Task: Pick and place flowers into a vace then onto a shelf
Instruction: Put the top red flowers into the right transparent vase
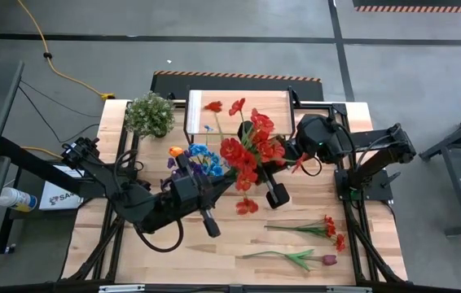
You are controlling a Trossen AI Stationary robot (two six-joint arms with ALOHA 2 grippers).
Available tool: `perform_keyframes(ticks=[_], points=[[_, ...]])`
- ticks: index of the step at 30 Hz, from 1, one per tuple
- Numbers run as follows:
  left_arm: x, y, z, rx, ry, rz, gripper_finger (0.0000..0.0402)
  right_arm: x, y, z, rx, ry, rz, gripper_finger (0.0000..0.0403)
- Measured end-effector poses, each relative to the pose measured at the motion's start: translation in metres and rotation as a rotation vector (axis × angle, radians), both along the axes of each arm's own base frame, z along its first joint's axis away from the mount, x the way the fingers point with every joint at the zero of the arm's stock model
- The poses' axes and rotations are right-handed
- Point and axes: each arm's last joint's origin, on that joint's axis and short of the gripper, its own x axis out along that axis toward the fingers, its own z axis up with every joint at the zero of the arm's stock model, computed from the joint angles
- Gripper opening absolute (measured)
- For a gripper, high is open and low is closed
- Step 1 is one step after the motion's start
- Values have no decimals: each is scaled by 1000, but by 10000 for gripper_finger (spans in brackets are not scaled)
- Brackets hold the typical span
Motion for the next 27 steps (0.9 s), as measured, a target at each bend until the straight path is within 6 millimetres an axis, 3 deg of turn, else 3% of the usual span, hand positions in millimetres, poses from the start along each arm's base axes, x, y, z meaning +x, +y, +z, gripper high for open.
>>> perform_keyframes(ticks=[5, 14, 27], points=[[0, 0, 0, -7, -2, 6, 49, 0, -4, 0, 1, 2, -12, 6], [-1, 1, 0, -33, -14, 28, 178, -3, -11, 2, 4, 19, -54, 2], [-1, 1, 2, -28, -18, 0, 252, -20, -21, 6, -38, 77, -152, 1]])
